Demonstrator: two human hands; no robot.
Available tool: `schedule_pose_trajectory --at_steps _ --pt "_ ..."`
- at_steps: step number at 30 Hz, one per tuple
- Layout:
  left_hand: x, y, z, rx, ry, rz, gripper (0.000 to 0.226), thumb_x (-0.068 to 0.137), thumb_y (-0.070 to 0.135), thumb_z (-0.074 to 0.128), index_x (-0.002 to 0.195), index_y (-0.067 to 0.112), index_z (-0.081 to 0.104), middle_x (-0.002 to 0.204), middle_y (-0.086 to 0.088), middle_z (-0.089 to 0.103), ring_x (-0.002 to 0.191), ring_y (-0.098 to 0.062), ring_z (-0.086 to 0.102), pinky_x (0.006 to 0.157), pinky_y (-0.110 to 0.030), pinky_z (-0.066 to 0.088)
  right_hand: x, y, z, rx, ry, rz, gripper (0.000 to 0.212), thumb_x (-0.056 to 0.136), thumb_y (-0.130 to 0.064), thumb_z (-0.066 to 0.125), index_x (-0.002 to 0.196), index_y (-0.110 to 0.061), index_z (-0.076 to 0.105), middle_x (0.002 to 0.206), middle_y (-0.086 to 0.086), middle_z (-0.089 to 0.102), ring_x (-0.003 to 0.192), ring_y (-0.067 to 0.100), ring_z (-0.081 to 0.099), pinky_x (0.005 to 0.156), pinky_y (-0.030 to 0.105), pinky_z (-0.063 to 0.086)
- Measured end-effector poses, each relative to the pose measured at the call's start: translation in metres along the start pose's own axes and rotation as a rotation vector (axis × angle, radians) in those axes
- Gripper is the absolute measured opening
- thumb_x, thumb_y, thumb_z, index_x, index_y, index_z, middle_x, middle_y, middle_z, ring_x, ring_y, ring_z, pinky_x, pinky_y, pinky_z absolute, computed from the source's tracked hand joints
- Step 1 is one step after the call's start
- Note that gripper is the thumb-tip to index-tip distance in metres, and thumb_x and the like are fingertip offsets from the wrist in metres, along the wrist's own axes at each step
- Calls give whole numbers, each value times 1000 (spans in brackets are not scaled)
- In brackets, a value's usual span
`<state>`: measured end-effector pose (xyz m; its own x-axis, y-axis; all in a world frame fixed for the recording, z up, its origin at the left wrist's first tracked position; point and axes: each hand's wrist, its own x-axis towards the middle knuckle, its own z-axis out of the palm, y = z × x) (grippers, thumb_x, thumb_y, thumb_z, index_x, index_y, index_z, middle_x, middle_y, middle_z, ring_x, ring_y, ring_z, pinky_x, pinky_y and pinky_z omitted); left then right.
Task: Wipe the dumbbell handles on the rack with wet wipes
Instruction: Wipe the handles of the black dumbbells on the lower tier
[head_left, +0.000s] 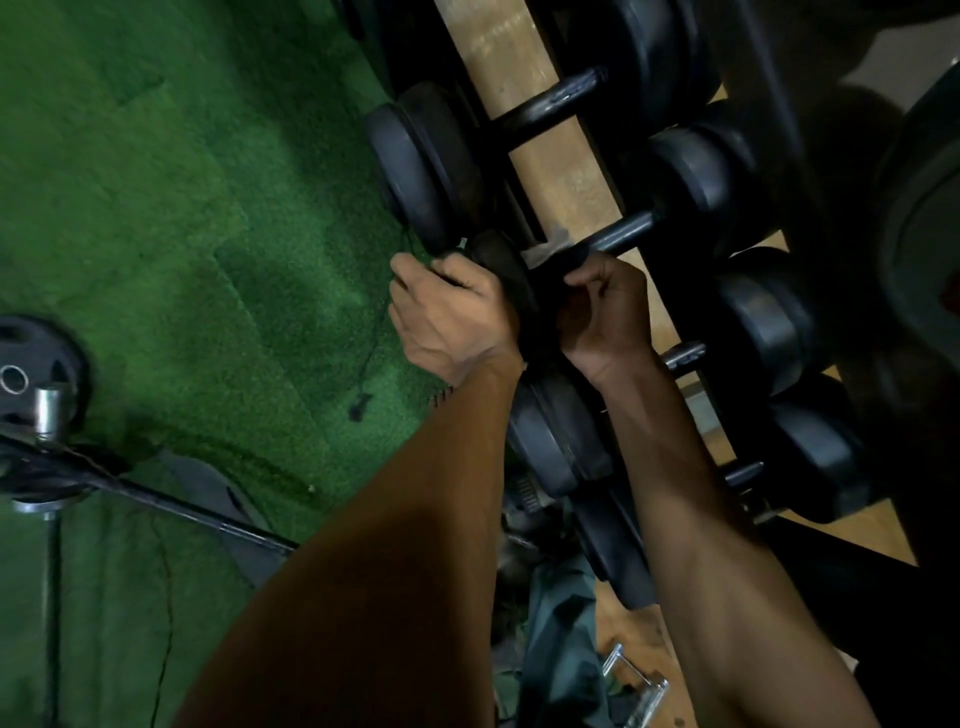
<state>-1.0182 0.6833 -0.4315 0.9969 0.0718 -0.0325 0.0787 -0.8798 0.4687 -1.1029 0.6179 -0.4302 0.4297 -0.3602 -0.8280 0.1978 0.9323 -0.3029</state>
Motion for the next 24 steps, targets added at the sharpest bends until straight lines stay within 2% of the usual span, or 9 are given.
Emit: schedule_pose_trajectory --at_steps 4,8,10,14,16,18,19,22,24 --pt "-1 1 -2 6 -8 -7 34 88 30 40 103 6 58 96 -14 65 96 -38 61 74 -46 45 9 -3 4 171 10 -43 28 70 -7 49 90 1 67 97 18 64 97 34 62 95 40 47" --pt "-1 1 -2 2 -8 -2 33 88 29 41 103 6 58 95 -14 64 96 -38 61 75 -47 45 13 -11 2 344 -70 -88 22 70 -6 47 87 1 59 92 22 57 90 38 59 107 44 42" --pt "-1 1 -2 5 -8 1 33 88 30 40 102 6 58 95 -14 64 96 -38 60 75 -47 46 15 -17 0 400 -84 -117 20 68 -3 51 87 -3 55 90 19 56 87 36 59 105 45 43" --pt "-1 1 -2 -1 -9 10 32 88 30 41 101 6 58 94 -14 64 94 -39 60 73 -46 45 20 -26 -1 443 -83 -144 19 66 -2 53 82 -11 49 80 10 50 77 28 53 85 37 42" --pt "-1 1 -2 -4 -1 10 33 87 30 40 101 6 58 94 -14 64 94 -39 61 73 -46 45 24 -33 -2 446 -1 -147 25 64 -1 53 86 -12 55 86 8 54 87 29 56 91 31 42" --pt "-1 0 -1 1 -1 12 34 87 32 39 101 6 58 94 -14 64 94 -38 60 74 -47 45 28 -40 -6 456 109 -170 43 62 1 55 102 -8 66 101 8 67 108 28 64 105 34 44" --pt "-1 0 -1 3 -5 12 35 87 32 38 102 6 58 94 -14 64 95 -38 60 74 -47 45 30 -43 -8 472 147 -184 48 62 3 55 107 -7 68 105 8 69 111 26 65 106 36 46" --pt "-1 0 -1 0 -9 10 36 87 32 37 103 7 58 94 -14 64 95 -38 60 75 -47 46 34 -47 -10 446 269 -188 38 75 7 48 103 -6 69 92 6 73 95 23 70 94 32 53" --pt "-1 0 0 -2 0 14 37 87 33 37 103 7 58 94 -14 64 94 -39 61 74 -47 46 35 -46 -12 453 311 -199 32 81 6 46 98 -6 70 81 6 74 91 24 70 99 29 52"
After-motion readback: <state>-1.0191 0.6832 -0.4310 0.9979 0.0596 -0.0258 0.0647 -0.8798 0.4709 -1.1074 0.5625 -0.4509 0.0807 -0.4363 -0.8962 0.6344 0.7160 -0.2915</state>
